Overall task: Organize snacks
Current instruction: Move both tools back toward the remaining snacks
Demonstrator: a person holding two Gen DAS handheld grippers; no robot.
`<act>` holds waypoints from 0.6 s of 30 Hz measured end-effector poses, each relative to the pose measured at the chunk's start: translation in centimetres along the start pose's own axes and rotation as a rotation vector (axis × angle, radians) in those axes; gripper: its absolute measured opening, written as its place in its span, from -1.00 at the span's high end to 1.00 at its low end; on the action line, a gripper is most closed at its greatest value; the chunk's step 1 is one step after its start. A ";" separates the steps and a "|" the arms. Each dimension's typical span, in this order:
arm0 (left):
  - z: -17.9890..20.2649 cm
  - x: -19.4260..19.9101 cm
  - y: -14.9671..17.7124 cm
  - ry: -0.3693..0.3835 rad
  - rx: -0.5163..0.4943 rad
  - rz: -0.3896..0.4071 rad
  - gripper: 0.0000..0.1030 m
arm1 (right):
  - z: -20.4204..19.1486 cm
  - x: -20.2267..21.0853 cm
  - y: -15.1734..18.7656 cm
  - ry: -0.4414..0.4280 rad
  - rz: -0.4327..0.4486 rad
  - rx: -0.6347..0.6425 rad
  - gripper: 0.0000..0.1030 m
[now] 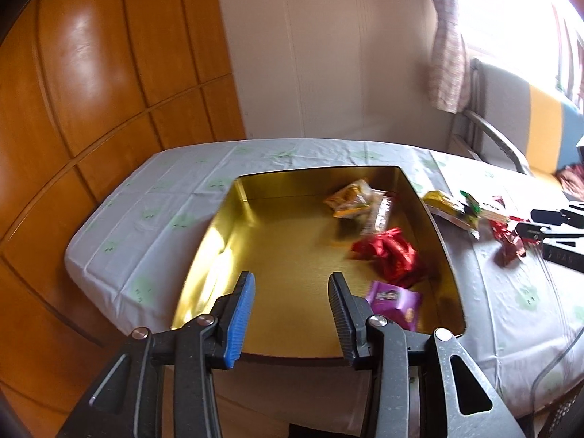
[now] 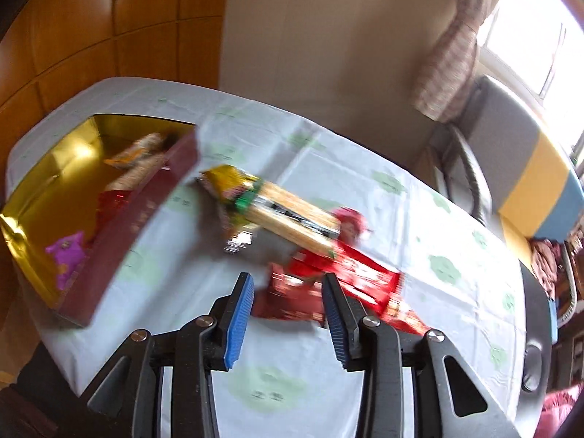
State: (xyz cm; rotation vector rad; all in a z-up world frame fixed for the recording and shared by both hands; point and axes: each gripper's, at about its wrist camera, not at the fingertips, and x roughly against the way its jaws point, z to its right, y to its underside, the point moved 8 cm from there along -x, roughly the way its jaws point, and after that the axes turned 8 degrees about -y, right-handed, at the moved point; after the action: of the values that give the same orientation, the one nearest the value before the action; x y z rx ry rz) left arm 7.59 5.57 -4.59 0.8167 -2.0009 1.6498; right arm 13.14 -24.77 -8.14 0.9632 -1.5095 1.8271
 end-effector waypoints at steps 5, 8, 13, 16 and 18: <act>2.6 0.0 -0.6 0.052 -0.070 0.000 0.17 | 5.7 0.0 1.5 0.065 -0.030 -0.050 0.23; 4.2 0.1 -1.0 0.092 -0.113 -0.006 0.17 | 8.3 -0.3 2.6 0.061 -0.061 -0.072 0.14; 7.5 -0.1 -2.0 0.170 -0.194 -0.023 0.10 | 11.4 -2.0 5.2 0.052 -0.108 -0.141 0.13; 9.6 -0.7 -2.8 0.280 -0.167 -0.107 0.05 | 12.8 -2.6 6.2 0.017 -0.124 -0.229 0.13; 11.2 -0.7 -3.6 0.325 -0.171 -0.123 0.05 | 13.3 -2.3 6.1 -0.005 -0.106 -0.273 0.13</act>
State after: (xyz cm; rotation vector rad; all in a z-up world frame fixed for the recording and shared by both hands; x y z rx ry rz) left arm 11.06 -5.72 -4.77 0.5571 -1.7971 1.4167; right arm 11.84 -38.96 -12.14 0.8970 -1.6269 1.4991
